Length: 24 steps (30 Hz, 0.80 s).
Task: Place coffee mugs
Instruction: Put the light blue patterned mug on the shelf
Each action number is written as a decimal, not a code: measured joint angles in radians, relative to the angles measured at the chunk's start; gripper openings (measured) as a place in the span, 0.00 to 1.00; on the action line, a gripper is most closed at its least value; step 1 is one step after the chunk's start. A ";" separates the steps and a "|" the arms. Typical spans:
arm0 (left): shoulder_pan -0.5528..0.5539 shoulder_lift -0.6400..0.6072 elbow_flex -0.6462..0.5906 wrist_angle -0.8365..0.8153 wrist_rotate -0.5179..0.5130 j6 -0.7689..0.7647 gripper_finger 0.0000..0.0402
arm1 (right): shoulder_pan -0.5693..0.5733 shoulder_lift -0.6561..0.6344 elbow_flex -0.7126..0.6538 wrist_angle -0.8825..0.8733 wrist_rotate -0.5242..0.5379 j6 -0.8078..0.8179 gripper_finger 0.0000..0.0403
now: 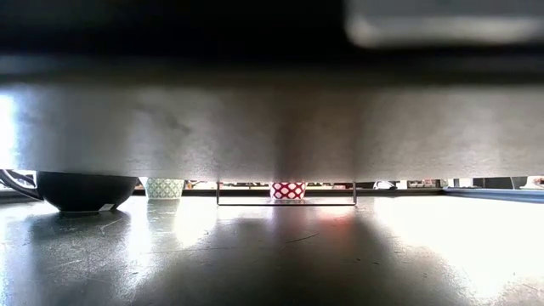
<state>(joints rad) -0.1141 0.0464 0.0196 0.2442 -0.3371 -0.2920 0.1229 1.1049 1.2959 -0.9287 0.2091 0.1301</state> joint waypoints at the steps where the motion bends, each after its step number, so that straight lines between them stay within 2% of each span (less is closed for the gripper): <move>1: 0.000 0.011 0.000 0.001 0.010 -0.019 0.21 | -0.003 -0.009 -0.013 0.002 0.000 0.000 0.21; 6: 0.000 0.096 0.000 0.004 -0.026 -0.052 0.27 | -0.010 -0.051 -0.079 0.068 -0.003 -0.002 0.21; 11: 0.000 0.182 0.000 0.086 -0.031 0.027 0.37 | -0.016 -0.063 -0.126 0.113 -0.003 -0.012 0.21; 15: 0.001 0.232 0.051 0.053 -0.069 0.055 0.42 | -0.015 -0.064 -0.151 0.125 -0.003 0.005 0.21; 20: 0.010 0.327 0.223 -0.207 -0.079 0.036 0.42 | -0.032 -0.064 -0.161 0.130 -0.003 -0.004 0.21; 24: 0.030 0.440 0.388 -0.491 -0.188 -0.043 0.42 | -0.074 -0.065 -0.174 0.139 0.001 -0.009 0.21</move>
<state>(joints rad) -0.0843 0.4862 0.4077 -0.2468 -0.5249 -0.3349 0.0487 1.0400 1.1216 -0.7897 0.2096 0.1214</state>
